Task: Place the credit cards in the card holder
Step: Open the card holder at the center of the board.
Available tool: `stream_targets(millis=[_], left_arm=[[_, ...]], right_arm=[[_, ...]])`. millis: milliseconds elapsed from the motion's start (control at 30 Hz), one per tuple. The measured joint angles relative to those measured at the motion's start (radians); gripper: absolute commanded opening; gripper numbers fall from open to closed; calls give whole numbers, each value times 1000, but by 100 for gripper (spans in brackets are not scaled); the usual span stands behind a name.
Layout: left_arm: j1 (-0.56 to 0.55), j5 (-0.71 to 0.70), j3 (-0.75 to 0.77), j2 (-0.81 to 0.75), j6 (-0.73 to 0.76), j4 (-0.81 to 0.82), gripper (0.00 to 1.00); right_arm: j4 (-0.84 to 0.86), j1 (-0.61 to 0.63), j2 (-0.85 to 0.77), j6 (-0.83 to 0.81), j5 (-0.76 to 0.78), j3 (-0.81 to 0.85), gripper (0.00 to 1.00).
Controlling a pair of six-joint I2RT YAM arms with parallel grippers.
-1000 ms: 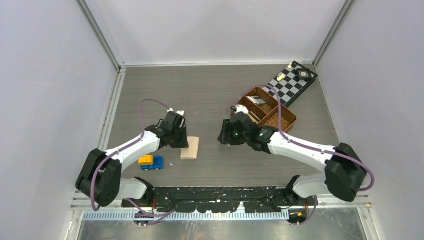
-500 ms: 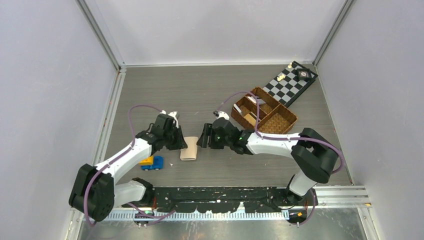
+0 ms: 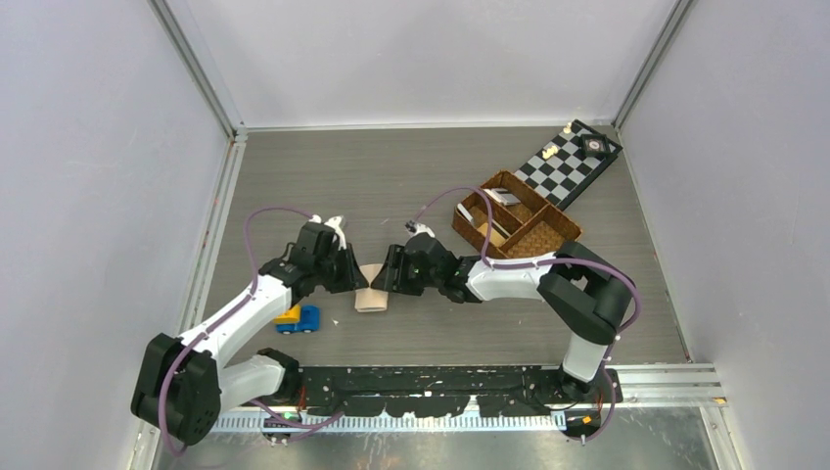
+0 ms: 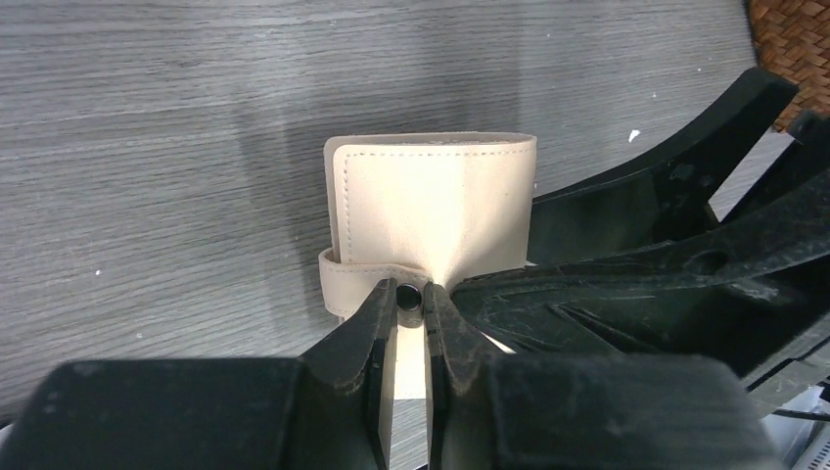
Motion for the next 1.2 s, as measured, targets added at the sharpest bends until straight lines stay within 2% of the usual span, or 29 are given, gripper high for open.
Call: stream_targets(millis=[167, 233, 267, 533, 567, 633, 700, 933, 1033, 1200], left_arm=[[8, 10, -2, -18, -3, 0, 0], [13, 13, -3, -19, -3, 0, 0], [17, 13, -3, -19, -3, 0, 0], [35, 9, -3, -36, 5, -5, 1], [37, 4, -3, -37, 6, -8, 6], [38, -9, -2, -43, 10, -20, 25], [38, -20, -2, -53, 21, -36, 37], [39, 26, 13, -69, 68, -52, 60], [38, 70, 24, -63, 89, -42, 63], [38, 105, 30, -19, 107, -21, 61]], right_arm=[[38, 2, 4, 9, -11, 11, 14], [43, 2, 4, 11, -9, 11, 3], [43, 2, 4, 16, -7, 11, 1], [22, 3, -3, 10, 28, 10, 1], [16, 3, -7, 8, 34, 10, 1], [-4, 3, -21, -1, 49, 8, 1], [-23, 3, -33, -12, 61, 8, 0], [-128, 2, -77, -58, 124, 8, 1], [-163, 3, -98, -76, 138, 8, 1], [-195, 3, -113, -87, 150, 8, 1]])
